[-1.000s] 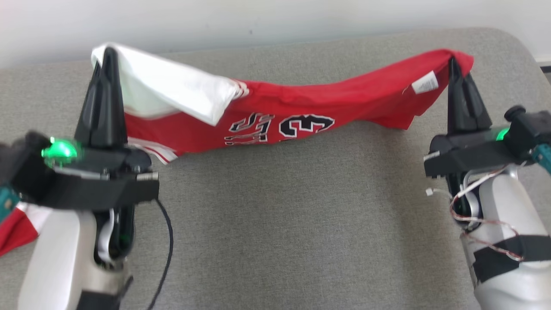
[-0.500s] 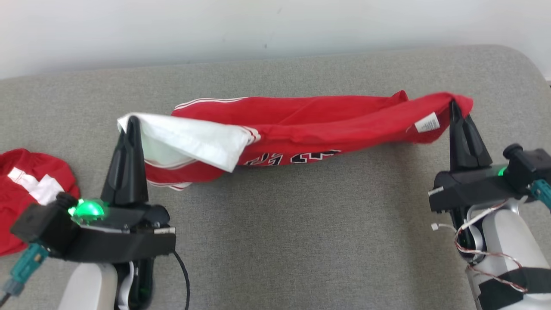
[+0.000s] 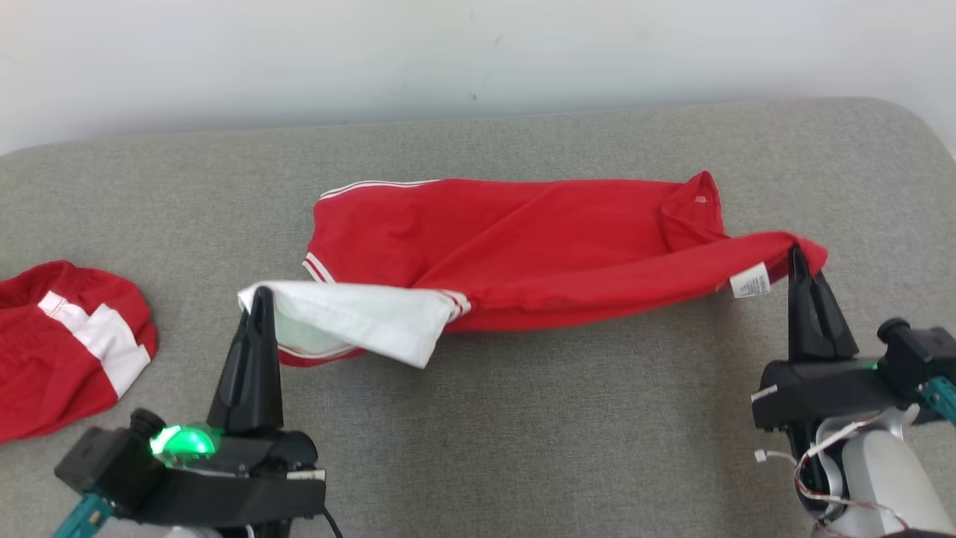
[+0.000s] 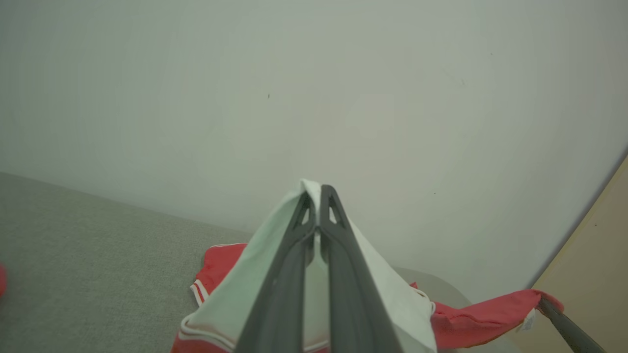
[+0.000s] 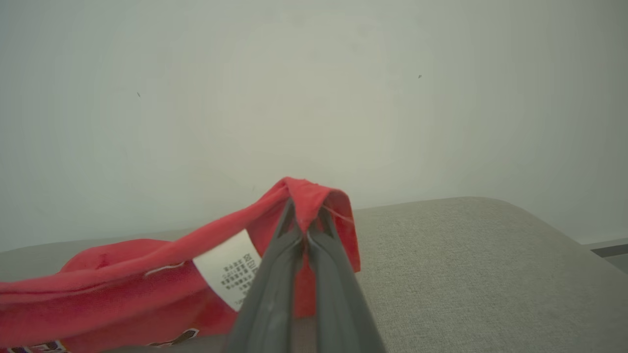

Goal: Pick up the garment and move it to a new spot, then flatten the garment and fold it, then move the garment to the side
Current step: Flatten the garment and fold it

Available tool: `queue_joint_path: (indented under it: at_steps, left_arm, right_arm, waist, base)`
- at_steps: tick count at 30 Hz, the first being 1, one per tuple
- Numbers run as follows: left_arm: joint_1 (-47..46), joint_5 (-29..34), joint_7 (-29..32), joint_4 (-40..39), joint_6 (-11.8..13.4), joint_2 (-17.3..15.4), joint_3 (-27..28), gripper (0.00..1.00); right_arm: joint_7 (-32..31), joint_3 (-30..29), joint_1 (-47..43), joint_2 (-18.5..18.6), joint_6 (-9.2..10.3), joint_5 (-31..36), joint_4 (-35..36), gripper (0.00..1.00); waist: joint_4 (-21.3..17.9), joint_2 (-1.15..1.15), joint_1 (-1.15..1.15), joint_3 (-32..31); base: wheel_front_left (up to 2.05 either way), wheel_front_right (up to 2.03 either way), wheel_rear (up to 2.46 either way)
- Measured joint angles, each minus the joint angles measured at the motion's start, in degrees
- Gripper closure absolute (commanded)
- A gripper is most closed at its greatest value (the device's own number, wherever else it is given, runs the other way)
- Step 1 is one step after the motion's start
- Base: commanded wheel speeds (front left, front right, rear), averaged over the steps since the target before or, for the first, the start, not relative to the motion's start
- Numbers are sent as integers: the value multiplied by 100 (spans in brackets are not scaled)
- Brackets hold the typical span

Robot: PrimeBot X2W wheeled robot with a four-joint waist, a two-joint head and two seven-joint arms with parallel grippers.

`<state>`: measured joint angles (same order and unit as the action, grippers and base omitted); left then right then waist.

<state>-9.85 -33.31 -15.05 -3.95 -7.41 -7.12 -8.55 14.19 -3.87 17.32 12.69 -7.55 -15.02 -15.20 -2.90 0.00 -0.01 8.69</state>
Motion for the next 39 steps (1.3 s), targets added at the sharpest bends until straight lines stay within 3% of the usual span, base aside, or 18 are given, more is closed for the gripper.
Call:
queue_joint_path:
  at_steps: [10,15,24,30,39]
  left_arm:
    - [655,-447,1,-27,0,155,-43,100]
    - [989,-942,1,-14,0,91,-402,100]
    - [1390,-1995,27,-25,-1,-534,-1013,100]
    - [1667,-2720,155,-102,-1,-914,-1112,100]
    - [2039,-3702,836,-413,-1,-1441,-1395,100]
  right_arm:
    - [-105,-203,-614,-298,0,51,190,100]
    - [-160,-386,-990,-444,0,59,269,100]
    - [-516,-677,-1697,-760,0,179,609,100]
    - [-846,-917,-1970,-842,0,133,658,100]
    - [-1684,-994,-2253,-915,0,46,969,100]
  waist:
    - [118,0,0,-95]
    - [210,0,1,-145]
    - [349,0,1,-238]
    - [319,0,0,-270]
    - [224,0,0,-253]
  base:
    - [0,0,0]
    - [0,0,0]
    - [0,0,0]
    - [0,0,0]
    - [0,0,0]
